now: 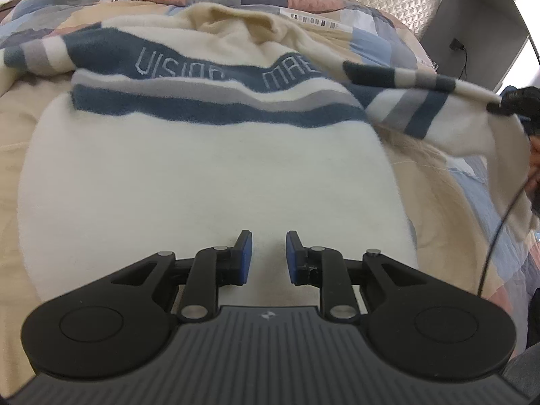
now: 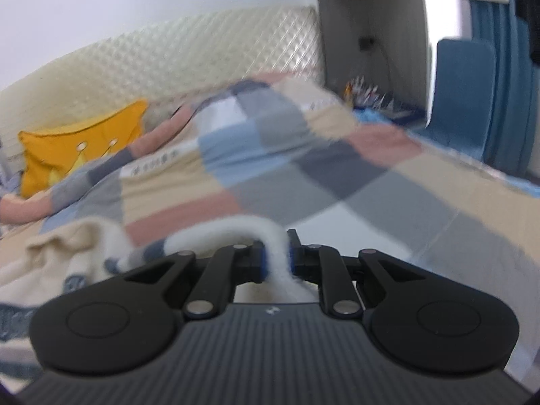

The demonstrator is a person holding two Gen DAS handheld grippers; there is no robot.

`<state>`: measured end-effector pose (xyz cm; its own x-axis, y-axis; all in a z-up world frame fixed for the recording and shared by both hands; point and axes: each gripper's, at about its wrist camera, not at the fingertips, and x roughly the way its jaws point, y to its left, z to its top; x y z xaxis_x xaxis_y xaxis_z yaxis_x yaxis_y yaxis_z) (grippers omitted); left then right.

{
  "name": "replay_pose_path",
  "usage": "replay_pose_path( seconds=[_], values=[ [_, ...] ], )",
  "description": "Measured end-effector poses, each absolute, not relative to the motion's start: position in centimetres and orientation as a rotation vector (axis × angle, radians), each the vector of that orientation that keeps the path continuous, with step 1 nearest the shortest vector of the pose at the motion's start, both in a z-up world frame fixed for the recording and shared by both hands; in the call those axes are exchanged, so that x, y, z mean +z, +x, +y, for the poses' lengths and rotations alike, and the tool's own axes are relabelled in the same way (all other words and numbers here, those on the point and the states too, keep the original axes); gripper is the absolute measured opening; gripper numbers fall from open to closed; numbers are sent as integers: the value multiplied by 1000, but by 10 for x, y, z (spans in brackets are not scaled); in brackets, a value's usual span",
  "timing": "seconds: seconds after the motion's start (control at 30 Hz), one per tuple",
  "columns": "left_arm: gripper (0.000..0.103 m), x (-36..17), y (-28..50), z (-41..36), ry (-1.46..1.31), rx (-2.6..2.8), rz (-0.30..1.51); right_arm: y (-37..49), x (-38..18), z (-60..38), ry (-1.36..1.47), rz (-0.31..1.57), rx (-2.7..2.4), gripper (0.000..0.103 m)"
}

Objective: Fold large clothes

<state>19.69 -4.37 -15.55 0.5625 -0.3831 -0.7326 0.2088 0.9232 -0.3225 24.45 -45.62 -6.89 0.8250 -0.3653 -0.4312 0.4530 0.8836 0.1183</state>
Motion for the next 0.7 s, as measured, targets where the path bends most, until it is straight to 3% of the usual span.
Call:
replay_pose_path(
  seconds=[0.13,0.43,0.7],
  values=[
    [26,-159,202,-44,-224,-345,912,274,-86,-468,148,407,-476,15],
    [27,-164,212,-49,-213,-322,935,307,-186,-505,208,604,-481,17],
    [37,-166,217,-51,-232,-325,944,289,-184,-512,284,567,-426,22]
  ],
)
